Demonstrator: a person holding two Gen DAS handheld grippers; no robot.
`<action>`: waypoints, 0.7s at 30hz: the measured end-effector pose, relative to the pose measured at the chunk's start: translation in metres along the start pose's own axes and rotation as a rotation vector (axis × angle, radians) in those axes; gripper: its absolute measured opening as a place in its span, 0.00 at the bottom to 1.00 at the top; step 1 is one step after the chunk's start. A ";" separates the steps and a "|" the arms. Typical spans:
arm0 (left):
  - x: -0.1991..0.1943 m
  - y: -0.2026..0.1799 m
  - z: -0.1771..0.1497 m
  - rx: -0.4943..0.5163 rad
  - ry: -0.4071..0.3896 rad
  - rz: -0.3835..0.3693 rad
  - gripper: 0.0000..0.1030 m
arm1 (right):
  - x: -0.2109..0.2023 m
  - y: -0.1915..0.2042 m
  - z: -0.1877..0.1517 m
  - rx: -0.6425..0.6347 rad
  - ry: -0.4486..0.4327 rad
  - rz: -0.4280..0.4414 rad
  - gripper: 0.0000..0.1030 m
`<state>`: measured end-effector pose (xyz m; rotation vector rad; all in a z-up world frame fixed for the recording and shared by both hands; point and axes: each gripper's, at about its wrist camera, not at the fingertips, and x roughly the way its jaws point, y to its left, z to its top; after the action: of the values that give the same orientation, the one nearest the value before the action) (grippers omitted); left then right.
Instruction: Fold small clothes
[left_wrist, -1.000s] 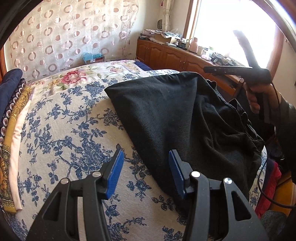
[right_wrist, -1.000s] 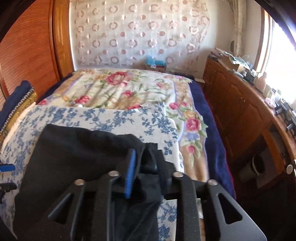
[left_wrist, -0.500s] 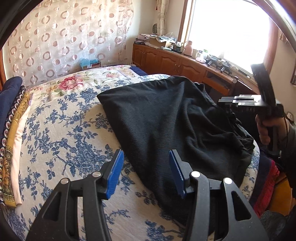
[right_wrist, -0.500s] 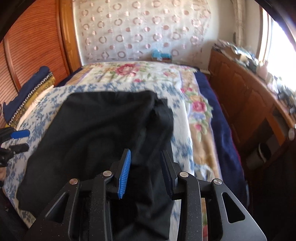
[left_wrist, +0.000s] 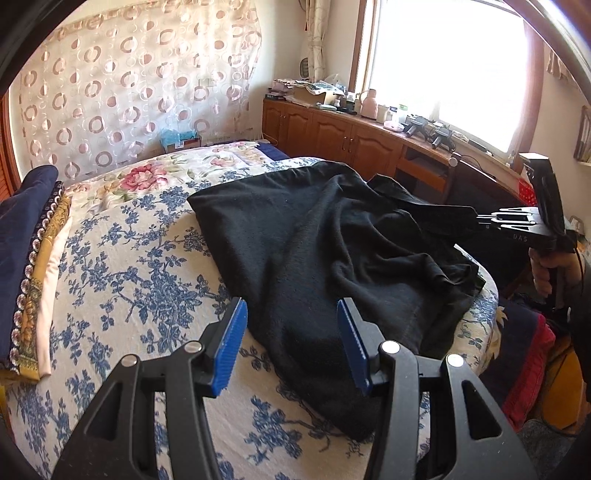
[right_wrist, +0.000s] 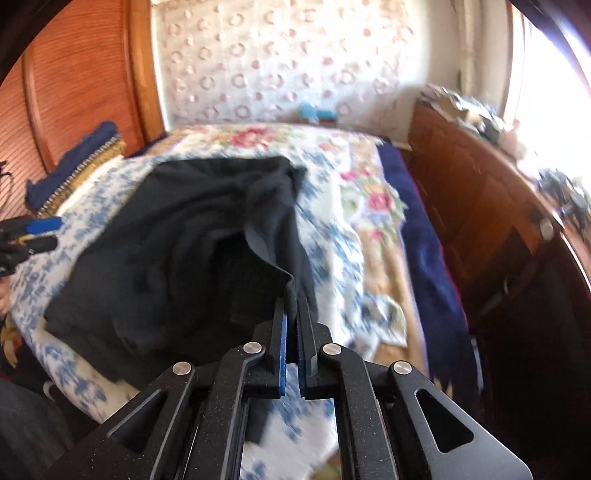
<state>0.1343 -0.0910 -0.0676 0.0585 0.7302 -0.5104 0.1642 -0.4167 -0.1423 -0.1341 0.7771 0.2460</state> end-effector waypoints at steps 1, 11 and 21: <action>-0.002 -0.001 -0.002 0.000 -0.001 0.002 0.48 | 0.000 -0.003 -0.004 0.006 -0.001 -0.020 0.02; -0.019 -0.005 -0.009 -0.007 -0.004 0.025 0.48 | -0.007 0.019 -0.010 0.004 -0.053 -0.037 0.32; -0.018 -0.005 -0.012 -0.018 -0.003 0.017 0.48 | 0.012 0.048 0.006 0.006 -0.066 0.066 0.32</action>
<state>0.1132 -0.0850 -0.0643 0.0468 0.7307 -0.4878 0.1637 -0.3675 -0.1483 -0.0946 0.7178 0.3090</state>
